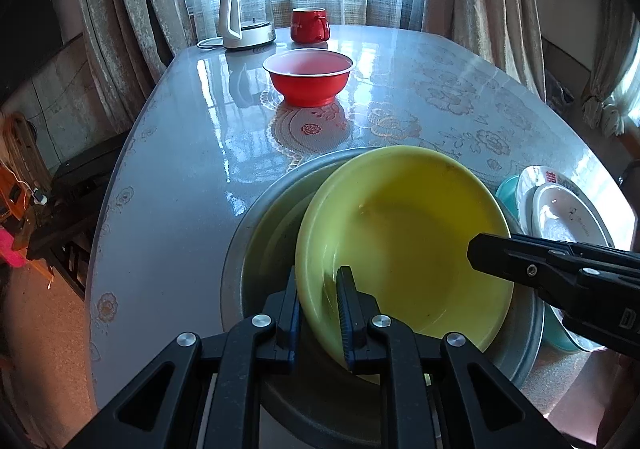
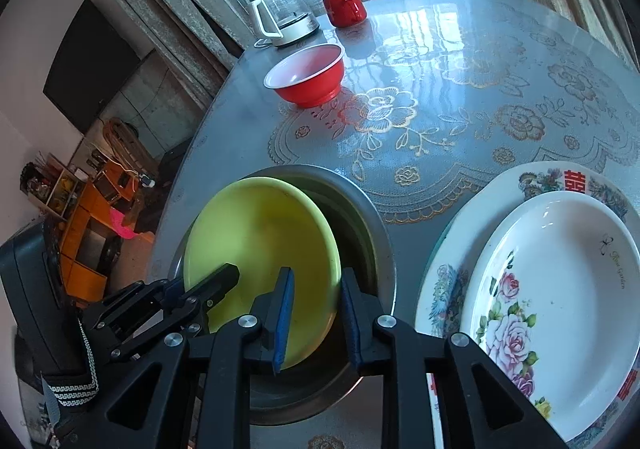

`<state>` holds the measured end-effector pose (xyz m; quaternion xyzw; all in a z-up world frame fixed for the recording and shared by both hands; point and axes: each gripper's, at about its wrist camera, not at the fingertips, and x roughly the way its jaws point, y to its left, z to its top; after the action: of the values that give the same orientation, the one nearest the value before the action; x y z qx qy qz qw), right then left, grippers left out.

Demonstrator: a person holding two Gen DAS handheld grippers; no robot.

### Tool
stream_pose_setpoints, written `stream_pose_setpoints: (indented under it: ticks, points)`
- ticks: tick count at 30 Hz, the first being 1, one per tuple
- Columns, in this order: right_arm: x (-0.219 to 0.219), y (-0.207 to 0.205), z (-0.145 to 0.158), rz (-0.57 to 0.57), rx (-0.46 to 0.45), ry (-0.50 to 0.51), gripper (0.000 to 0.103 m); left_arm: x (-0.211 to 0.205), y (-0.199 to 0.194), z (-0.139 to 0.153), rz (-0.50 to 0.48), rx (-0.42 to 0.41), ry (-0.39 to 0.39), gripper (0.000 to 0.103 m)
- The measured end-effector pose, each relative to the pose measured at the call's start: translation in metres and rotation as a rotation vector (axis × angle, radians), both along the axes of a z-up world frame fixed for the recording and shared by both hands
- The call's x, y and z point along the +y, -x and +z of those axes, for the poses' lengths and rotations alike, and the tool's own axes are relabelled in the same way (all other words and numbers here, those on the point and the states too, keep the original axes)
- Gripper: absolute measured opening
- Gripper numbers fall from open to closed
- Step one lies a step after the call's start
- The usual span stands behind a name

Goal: Organize plates and bowls
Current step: 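Lower the yellow bowl into the steel bowl with both grippers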

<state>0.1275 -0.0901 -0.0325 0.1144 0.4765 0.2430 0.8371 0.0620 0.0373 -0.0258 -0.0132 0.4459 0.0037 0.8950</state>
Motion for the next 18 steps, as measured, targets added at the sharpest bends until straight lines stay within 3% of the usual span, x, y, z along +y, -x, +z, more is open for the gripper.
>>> stream_pose_setpoints:
  ticks: [5,18]
  points:
    - [0.002,0.0,0.0045,-0.018,-0.036,0.053,0.03,-0.003,-0.0023,-0.0014,-0.003,-0.003,-0.036,0.019]
    - [-0.0067,-0.0006,0.002,-0.019,-0.008,-0.021,0.03,0.0031,-0.003,0.0052,0.023,-0.014,-0.034,0.019]
